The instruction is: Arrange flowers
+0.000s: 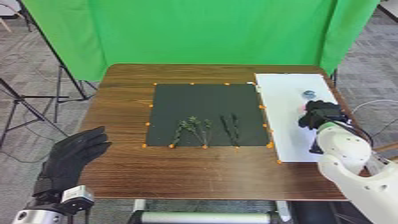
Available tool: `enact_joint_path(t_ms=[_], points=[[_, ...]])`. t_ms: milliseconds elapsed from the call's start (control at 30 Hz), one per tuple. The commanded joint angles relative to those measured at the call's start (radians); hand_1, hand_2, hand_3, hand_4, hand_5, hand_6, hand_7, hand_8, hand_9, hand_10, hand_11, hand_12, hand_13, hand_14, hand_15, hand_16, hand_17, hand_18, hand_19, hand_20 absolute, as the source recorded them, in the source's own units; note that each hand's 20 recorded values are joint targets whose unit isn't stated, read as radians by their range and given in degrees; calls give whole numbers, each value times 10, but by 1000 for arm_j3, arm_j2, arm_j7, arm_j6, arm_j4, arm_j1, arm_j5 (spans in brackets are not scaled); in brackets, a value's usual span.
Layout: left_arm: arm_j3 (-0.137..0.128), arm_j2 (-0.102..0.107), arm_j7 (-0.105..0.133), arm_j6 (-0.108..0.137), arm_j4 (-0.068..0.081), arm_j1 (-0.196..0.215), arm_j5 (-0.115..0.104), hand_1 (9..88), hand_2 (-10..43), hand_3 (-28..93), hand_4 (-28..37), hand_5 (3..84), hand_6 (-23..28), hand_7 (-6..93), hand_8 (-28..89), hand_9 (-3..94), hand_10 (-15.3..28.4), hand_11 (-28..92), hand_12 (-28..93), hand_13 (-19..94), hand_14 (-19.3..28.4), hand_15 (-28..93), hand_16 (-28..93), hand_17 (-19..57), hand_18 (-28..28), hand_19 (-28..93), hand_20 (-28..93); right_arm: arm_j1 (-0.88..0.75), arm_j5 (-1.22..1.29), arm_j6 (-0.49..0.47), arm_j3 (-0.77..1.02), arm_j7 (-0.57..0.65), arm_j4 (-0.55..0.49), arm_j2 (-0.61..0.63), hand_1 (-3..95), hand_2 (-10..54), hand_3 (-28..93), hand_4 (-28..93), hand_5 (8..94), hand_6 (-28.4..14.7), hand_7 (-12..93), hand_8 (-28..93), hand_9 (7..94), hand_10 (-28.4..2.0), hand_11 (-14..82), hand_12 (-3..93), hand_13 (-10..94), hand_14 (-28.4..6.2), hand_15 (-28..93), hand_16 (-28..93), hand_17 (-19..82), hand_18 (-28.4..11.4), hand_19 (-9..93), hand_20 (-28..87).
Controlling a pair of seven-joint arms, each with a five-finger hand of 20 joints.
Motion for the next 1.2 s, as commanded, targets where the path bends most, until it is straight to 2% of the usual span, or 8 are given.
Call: enact_joint_path(t_ms=[33, 400, 467, 667, 767, 833, 867, 1200], points=[[4, -1, -6, -9, 5, -3, -1, 279, 49, 793, -164, 452, 136, 171, -96, 378, 219, 340, 95, 253, 284, 636, -143, -91, 230, 609, 118, 4, -24, 14, -29, 1, 18, -6, 331, -95, 857, -283, 404, -72, 529, -219, 473, -167, 342, 182, 467, -144, 767, 176, 192, -211, 766, 203], [7, -4, -13, -12, 6, -11, 3, 280, 50, 792, -165, 452, 136, 171, -95, 378, 220, 340, 94, 253, 284, 635, -144, -91, 230, 609, 118, 55, -87, 97, -121, 34, 44, 6, 359, -95, 835, -283, 465, -42, 546, -223, 550, -147, 352, 179, 527, -119, 763, 188, 212, -208, 777, 213], [6, -2, -10, -11, 5, -9, 0, 280, 50, 792, -165, 452, 136, 171, -95, 379, 220, 340, 94, 254, 284, 635, -144, -91, 230, 608, 118, 61, -91, 112, -132, 42, 48, 9, 388, -95, 800, -283, 475, -31, 550, -45, 584, -137, 355, 178, 548, -112, 760, 198, 223, -205, 783, 215], [4, -5, -14, -14, 6, -8, 2, 279, 49, 793, -165, 452, 136, 171, -95, 378, 219, 340, 94, 253, 284, 635, -144, -91, 229, 608, 118, 67, -86, 99, -134, 78, 40, 6, 424, -93, 764, -283, 495, -18, 585, 2, 628, -130, 351, 180, 577, -102, 756, 209, 233, -204, 789, 218], [3, -8, -19, -16, 6, -8, 4, 278, 49, 794, -164, 453, 136, 170, -95, 378, 219, 341, 94, 253, 284, 635, -144, -91, 230, 608, 118, 40, -31, 7, -78, 68, 6, -11, 390, -95, 816, -283, 493, -44, 534, -2, 598, -157, 358, 189, 555, -117, 757, 221, 224, -216, 789, 221], [3, -9, -20, -14, 5, -8, 4, 279, 49, 793, -165, 453, 136, 170, -96, 378, 219, 341, 94, 254, 284, 635, -144, -91, 229, 608, 118, 29, -27, 7, -74, 57, -11, -10, 348, -95, 864, -282, 421, -88, 512, -182, 489, -200, 348, 186, 475, -151, 769, 195, 190, -235, 772, 224], [3, -11, -23, -16, 6, -9, 5, 278, 49, 794, -165, 453, 136, 170, -95, 378, 219, 341, 95, 254, 284, 635, -144, -91, 230, 608, 118, 34, -41, 28, -93, 58, -10, -3, 340, -95, 870, -282, 401, -97, 507, -202, 463, -211, 343, 185, 457, -158, 772, 188, 183, -240, 767, 225], [10, -9, -30, -21, 8, -21, 9, 279, 50, 793, -164, 452, 136, 171, -95, 378, 219, 342, 94, 254, 284, 636, -144, -91, 230, 609, 118, 67, -83, 50, -132, 46, 0, -23, 329, -95, 862, -283, 379, -112, 494, -202, 419, -229, 337, 184, 425, -173, 780, 160, 173, -260, 752, 227]])
